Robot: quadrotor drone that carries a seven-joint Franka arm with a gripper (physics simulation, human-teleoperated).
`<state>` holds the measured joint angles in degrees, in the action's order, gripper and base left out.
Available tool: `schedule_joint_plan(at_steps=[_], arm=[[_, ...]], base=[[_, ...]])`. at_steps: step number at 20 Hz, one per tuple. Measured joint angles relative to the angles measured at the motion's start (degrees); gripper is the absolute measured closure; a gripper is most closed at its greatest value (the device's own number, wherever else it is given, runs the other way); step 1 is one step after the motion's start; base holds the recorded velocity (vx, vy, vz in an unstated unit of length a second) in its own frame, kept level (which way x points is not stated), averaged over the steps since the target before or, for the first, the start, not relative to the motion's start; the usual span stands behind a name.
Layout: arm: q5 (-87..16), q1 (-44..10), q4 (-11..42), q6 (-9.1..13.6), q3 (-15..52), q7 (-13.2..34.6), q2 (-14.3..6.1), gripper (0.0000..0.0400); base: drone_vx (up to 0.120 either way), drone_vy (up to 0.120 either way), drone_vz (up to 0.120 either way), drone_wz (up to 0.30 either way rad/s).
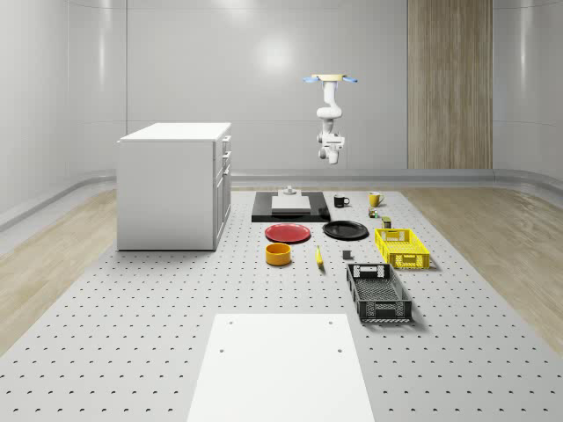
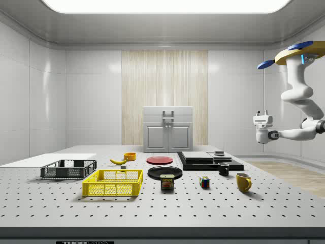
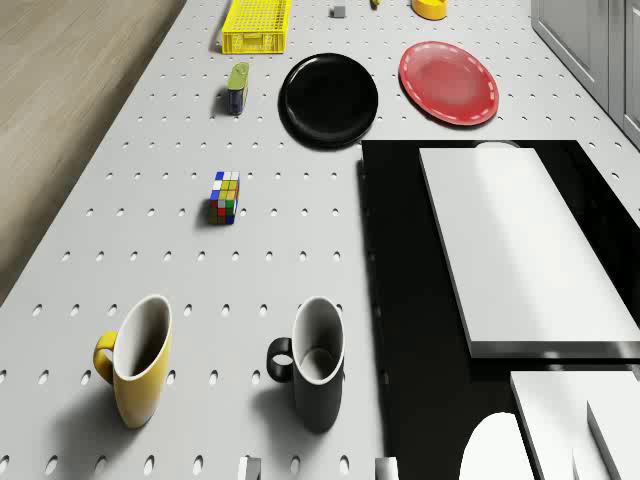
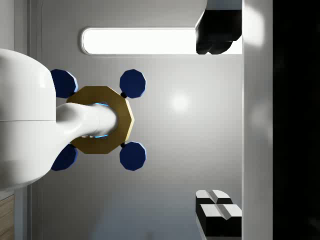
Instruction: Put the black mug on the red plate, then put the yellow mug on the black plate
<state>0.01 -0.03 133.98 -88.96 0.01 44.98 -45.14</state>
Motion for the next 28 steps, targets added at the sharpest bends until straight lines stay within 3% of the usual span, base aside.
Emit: schedule_joint_plan(at_steps=[8,12,18,28], arm=[[0.1,-0.2,-9.7,7.1,0.1,-0.1,2.3,0.0],[0.1,-0.3,-13.5,9.3,0.1,-0.1,3.7,0.0],[0.1,-0.3,-16.2,10.7,0.2,-0.2,4.7,0.0],[0.1,-0.4,-16.9,10.9,0.2,-0.2,4.8,0.0]], base=[[0.005,0.0,0.0,0.0],[0.12,0.0,0.0,0.0],[0.12,0.0,0.0,0.0],[0.12,0.0,0.0,0.0]])
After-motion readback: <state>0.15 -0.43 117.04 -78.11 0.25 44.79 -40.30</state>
